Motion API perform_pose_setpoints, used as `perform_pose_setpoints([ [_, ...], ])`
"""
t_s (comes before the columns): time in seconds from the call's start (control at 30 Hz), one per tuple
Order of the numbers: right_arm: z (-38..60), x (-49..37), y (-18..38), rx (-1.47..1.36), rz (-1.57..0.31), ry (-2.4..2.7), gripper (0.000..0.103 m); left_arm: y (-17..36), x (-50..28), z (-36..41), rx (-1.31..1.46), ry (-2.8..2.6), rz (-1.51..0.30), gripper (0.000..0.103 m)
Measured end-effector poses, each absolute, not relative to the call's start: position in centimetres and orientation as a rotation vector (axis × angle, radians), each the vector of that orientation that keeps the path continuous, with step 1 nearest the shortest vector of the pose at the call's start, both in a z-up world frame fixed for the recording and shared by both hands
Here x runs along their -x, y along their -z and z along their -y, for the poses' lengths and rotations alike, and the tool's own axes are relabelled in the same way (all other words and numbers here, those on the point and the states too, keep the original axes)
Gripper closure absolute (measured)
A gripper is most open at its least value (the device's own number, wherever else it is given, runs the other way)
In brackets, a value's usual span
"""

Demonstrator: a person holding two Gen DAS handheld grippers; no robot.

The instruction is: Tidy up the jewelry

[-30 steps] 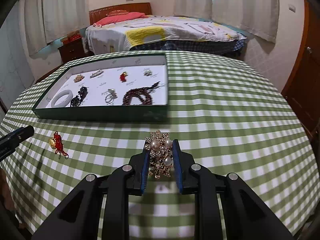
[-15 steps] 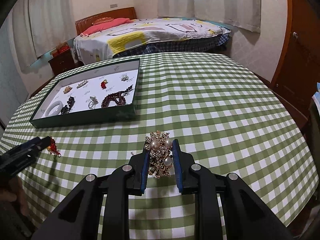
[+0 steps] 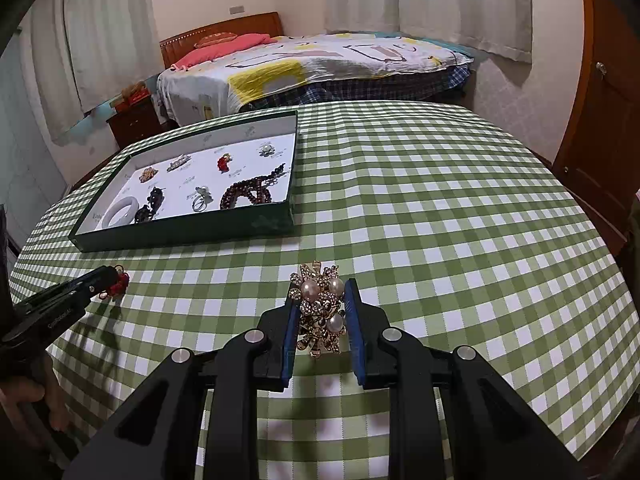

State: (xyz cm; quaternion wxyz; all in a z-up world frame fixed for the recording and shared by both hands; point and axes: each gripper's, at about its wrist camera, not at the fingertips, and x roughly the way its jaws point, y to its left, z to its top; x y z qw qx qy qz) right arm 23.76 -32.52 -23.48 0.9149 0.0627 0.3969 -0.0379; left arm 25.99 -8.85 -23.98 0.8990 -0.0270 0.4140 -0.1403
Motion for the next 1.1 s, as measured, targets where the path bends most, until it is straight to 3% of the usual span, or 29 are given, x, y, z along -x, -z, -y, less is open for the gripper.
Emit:
perform_pose_setpoints([
  [0.63, 31.7, -23.8, 23.6, -0.117, -0.815, 0.053, 0.080, 23.7, -25.1, 7.9, 0.100, 0.324, -0.885, 0.096],
  [0.7, 31.6, -23.8, 23.6, -0.117, -0.817, 0.051, 0.080, 23.6, -25.1, 7.8, 0.116, 0.317, -0.886, 0.083],
  [0.73, 31.6, -23.8, 23.6, -0.117, -0.817, 0.050, 0.080, 23.6, -25.1, 7.8, 0.118, 0.311, -0.888, 0.065],
  [0.77, 31.6, -23.7, 23.6, -0.115, -0.817, 0.049, 0.080, 23.6, -25.0, 7.8, 0.120, 0.306, -0.884, 0.058],
  [1.1, 31.5, -23.9, 23.8, -0.117, -0.822, 0.044, 0.080, 24.6, -24.8, 8.9, 0.052, 0.315, -0.912, 0.057],
])
